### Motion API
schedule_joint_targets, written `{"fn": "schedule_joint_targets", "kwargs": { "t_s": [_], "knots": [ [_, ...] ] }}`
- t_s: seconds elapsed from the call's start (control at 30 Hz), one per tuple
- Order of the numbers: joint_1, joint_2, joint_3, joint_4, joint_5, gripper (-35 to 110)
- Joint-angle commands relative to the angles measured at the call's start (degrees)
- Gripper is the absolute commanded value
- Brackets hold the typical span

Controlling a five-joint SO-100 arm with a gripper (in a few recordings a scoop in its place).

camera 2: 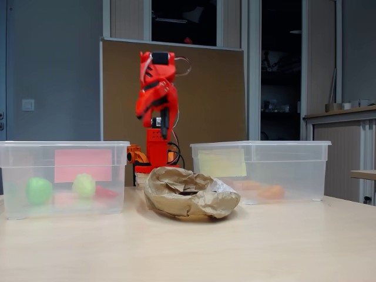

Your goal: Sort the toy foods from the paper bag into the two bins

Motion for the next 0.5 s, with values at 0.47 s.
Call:
{"fn": "schedule_joint_targets", "kwargs": {
  "t_s": [0.47],
  "knots": [
    [-12.74,-13.10,9.05,-19.60,19.25,42]
  ]
}}
